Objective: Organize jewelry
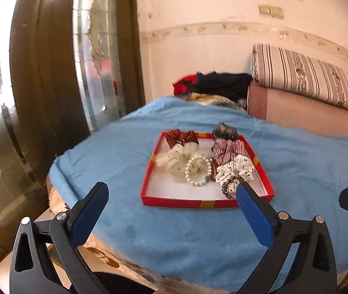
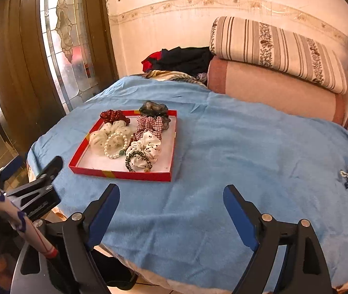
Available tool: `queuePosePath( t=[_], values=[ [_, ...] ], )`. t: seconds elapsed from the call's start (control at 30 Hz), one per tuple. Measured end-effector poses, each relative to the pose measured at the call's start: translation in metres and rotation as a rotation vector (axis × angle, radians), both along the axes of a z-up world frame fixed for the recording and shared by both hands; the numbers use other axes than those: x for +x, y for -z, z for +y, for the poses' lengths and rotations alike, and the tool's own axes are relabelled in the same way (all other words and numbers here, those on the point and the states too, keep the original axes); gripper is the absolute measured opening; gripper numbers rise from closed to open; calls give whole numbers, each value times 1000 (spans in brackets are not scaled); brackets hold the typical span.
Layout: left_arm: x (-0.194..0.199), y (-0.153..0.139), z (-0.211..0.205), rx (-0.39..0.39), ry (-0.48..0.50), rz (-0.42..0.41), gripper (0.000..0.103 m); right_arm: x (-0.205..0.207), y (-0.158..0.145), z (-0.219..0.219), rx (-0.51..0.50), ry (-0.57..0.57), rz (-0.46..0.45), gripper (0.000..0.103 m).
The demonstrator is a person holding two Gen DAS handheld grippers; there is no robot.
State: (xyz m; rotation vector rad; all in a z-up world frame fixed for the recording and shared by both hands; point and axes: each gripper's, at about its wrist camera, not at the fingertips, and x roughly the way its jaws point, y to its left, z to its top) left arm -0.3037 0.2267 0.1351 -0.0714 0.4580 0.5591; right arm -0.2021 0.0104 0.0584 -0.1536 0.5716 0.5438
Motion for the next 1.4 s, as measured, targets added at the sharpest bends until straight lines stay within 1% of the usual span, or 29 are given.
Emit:
queuePosePath(
  t=[0.07,0.13,0.2,0.3,0.33,0.37,0.43,0.5,0.67,0.97,1.13,1.4],
  values=[
    [-7,0,-4,19,-33,-10,103,-8,0,-2,-3,-1,-15,92],
    [-8,0,-5,36,-39,-5,103,-13,4,0,-25,-1,-34,93],
    [-1,5,0,39,-36,47,103,-16,8,2,-45,-5,-43,93],
    [15,19,4,66,-45,195,103,-19,15,4,-71,-18,-52,93],
    [19,24,4,72,-47,217,103,-20,17,5,-79,-20,-56,93],
    [20,29,6,58,-48,226,103,-20,19,4,-85,-21,-59,93],
    [23,37,10,3,-35,236,103,-19,22,5,-99,-17,-63,93],
    [26,41,11,-18,-29,245,103,-17,25,5,-106,-17,-61,93],
    [30,47,8,-1,-29,251,103,-8,34,6,-126,-3,-50,93],
    [34,50,10,-6,-24,263,103,1,48,12,-161,0,-31,93],
    [35,50,9,-5,-21,264,103,2,50,12,-169,3,-32,93],
    [33,50,8,17,-28,259,103,-2,51,16,-185,4,-49,93]
  ],
)
